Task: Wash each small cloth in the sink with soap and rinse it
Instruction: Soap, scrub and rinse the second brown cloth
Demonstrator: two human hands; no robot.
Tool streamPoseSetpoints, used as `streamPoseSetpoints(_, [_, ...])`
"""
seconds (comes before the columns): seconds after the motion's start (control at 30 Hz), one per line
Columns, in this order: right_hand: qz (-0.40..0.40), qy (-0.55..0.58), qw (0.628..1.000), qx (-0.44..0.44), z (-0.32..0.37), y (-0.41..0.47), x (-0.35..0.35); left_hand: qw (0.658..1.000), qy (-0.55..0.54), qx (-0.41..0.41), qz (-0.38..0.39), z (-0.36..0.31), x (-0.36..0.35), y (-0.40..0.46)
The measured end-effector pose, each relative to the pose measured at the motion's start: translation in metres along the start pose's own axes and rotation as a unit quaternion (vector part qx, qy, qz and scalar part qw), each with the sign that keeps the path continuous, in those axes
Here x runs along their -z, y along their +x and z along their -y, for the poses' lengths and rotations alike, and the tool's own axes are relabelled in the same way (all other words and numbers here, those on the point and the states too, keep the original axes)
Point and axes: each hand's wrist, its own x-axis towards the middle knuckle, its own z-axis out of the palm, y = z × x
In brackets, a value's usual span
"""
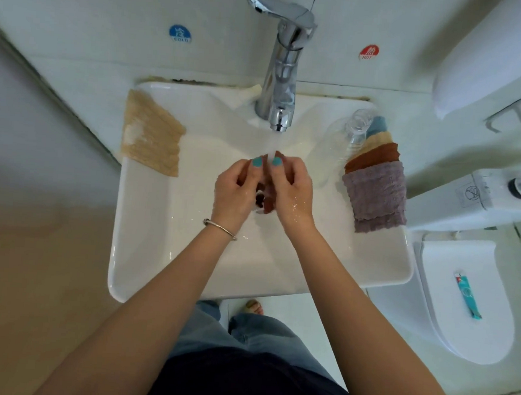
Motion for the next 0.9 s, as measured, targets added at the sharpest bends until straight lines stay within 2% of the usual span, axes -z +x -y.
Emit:
streamPoseSetpoints(0.13, [-0.029,0.03,0.999,-0.017,-0.009,-0.002,0.029,0.997,0.04,-0.044,0.047,-0.013,-0.016,-0.002])
streamPoseSetpoints(0.2, [-0.024,0.045,0.998,-0.024,-0.011,-0.001,0.037,0.994,0.065,-0.071,0.045,-0.013,-0.014,-0.001])
streamPoseSetpoints(0.33, [0.014,0.025,0.999,0.015,-0.006,0.0,0.022,1.0,0.021,-0.009,-0.006,-0.005,0.009,0.004])
streamPoseSetpoints(0.43, [0.028,0.008,0.999,0.019,-0.004,-0.003,0.01,0.999,-0.034,0.027,-0.007,-0.004,0.025,0.003])
streamPoseSetpoints(0.53, [0.037,0.013,0.999,0.017,-0.005,-0.007,0.012,1.0,-0.004,-0.004,0.007,-0.01,0.021,0.002])
streamPoseSetpoints(0.63, [0.098,0.036,0.994,-0.019,-0.01,-0.009,0.02,0.999,-0.001,-0.021,0.032,-0.018,0.004,0.004])
streamPoseSetpoints(0.7, [0.129,0.004,0.992,-0.016,-0.013,-0.009,0.022,0.999,0.037,-0.029,0.028,-0.016,-0.001,0.008])
streamPoseSetpoints(0.83, [0.092,-0.088,0.991,0.044,-0.007,-0.001,0.013,0.979,0.194,-0.054,-0.028,0.0,0.021,0.019])
streamPoseSetpoints(0.9, [0.078,-0.087,0.992,0.043,0.0,0.004,0.005,0.982,0.182,-0.044,-0.013,0.005,0.035,0.021])
